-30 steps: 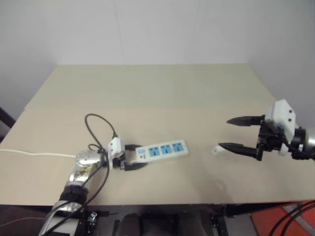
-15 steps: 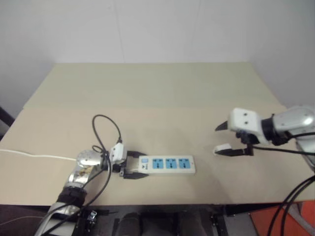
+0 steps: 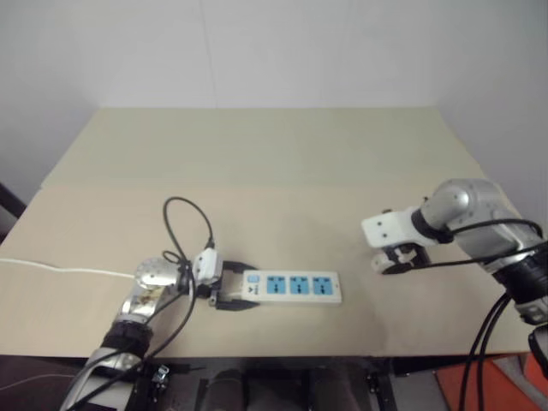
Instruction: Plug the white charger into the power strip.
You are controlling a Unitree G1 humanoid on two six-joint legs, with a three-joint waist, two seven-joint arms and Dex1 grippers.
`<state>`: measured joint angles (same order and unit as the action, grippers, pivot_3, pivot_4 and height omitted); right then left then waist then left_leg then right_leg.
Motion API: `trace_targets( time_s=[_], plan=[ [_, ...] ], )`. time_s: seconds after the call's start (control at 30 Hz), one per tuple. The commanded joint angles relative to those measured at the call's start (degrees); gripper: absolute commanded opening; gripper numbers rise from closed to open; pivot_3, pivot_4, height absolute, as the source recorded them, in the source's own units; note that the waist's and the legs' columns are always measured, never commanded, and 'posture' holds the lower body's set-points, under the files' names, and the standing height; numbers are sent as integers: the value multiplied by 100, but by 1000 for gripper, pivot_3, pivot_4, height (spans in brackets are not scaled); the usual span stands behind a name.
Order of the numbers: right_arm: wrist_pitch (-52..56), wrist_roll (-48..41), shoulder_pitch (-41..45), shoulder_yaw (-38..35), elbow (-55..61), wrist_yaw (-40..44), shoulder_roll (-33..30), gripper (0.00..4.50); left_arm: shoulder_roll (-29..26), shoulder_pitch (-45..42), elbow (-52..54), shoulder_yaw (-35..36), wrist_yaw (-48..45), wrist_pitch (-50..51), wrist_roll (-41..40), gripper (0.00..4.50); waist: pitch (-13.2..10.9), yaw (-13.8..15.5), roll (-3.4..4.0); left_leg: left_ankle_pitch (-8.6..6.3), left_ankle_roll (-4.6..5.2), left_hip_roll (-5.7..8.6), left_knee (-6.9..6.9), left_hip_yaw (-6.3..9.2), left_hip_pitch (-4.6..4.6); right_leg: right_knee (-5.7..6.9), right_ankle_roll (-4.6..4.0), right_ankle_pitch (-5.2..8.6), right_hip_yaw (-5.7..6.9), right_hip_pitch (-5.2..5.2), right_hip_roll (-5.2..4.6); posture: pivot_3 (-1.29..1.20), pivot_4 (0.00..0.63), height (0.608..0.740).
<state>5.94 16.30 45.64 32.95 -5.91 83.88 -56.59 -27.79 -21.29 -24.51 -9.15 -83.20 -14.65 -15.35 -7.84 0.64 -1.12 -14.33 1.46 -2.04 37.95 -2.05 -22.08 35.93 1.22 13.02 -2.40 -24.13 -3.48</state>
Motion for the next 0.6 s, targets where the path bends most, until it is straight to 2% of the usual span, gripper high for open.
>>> trace_targets(
  time_s=[0.03,0.27,0.3,0.4,0.6],
  plan=[
    [-302,275,83,11,-172,100,80,4500,-17,107,40,-145,69,-15,190,3263,0,0,0,0,0,0,0,0,1,2,0,0,0,0,0,0,150,740],
    [-421,606,169,-32,-615,98,411,4500,-67,267,194,-132,172,4,186,3263,1,-4,1,0,0,0,0,-1,4,3,-1,0,-1,2,0,0,150,740],
    [-432,629,171,-42,-656,110,440,4324,-76,286,215,-131,184,7,185,3263,1,-4,1,0,0,-1,0,-1,6,3,-1,0,0,4,1,0,150,740],
    [-440,665,185,-65,-730,143,514,3625,-98,302,216,-120,223,-1,191,3263,1,-13,1,0,0,-1,0,-1,11,3,-2,-1,-1,9,1,0,150,740],
    [-415,649,120,-141,-730,161,599,1513,-135,307,226,-123,253,0,191,3263,2,-56,-2,0,0,-1,0,-1,24,6,-2,-1,-2,19,1,0,150,740]
  ],
)
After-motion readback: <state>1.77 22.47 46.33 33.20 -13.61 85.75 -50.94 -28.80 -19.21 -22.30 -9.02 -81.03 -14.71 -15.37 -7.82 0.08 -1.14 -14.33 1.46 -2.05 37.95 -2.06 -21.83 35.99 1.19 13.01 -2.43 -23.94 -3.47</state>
